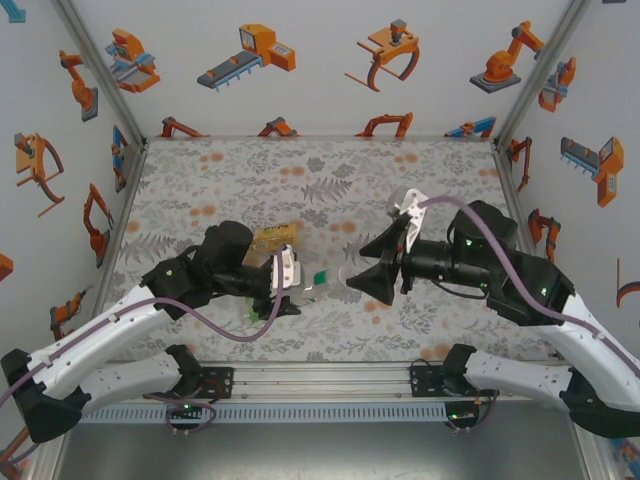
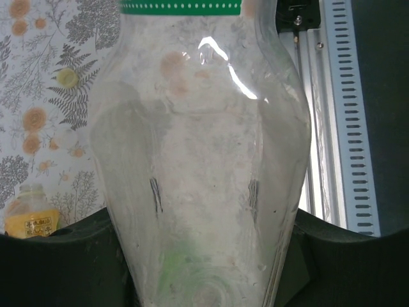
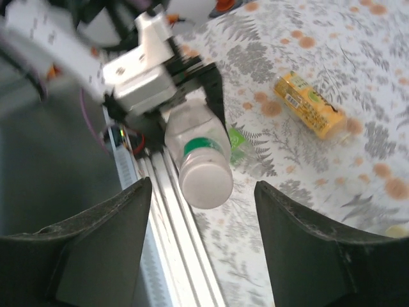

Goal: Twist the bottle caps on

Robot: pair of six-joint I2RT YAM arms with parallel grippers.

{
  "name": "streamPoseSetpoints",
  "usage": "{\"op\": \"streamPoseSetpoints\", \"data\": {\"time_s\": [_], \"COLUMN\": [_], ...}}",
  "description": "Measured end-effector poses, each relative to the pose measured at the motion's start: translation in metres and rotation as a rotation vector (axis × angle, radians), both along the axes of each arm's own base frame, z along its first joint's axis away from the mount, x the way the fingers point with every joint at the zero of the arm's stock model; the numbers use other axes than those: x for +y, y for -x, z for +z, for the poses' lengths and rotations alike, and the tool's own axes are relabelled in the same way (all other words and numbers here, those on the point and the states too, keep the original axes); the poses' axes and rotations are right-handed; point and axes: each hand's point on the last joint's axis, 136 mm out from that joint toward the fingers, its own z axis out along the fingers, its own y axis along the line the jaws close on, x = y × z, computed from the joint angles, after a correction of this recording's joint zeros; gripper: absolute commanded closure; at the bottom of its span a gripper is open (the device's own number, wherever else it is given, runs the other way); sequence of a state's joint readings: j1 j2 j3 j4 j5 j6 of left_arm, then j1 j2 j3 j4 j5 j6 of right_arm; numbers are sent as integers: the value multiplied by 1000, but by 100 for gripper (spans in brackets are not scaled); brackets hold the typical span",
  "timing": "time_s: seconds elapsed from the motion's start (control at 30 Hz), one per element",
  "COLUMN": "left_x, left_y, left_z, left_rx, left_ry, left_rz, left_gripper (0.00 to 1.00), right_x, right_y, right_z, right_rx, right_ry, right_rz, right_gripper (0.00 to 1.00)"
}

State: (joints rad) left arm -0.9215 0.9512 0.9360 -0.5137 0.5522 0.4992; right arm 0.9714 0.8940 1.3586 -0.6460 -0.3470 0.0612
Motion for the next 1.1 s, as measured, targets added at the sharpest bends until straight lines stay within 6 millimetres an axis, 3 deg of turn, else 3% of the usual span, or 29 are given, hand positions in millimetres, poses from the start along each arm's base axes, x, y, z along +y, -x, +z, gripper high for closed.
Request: {"op": "streamPoseSetpoints", "data": {"time_s": [0.23, 0.7, 0.97, 1.1], "left_x": [2, 3, 3, 3], "left_y": [7, 11, 11, 12], "left_z": [1, 8, 8, 7], "left_rx": [39, 46, 47, 51], "left_ry": [-1, 13, 12, 10], "left_rz": [-18, -30, -31, -33], "left_gripper": [100, 100, 100, 100], "right_x": [12, 23, 24, 24], "right_y": [22, 21, 21, 20], "right_z": [-16, -30, -29, -29], "right_rx": [-213, -273, -276, -272], "right_ry": [108, 135, 131, 131], "right_rz": [244, 310, 309, 308], "right_gripper": [34, 46, 61, 75]}}
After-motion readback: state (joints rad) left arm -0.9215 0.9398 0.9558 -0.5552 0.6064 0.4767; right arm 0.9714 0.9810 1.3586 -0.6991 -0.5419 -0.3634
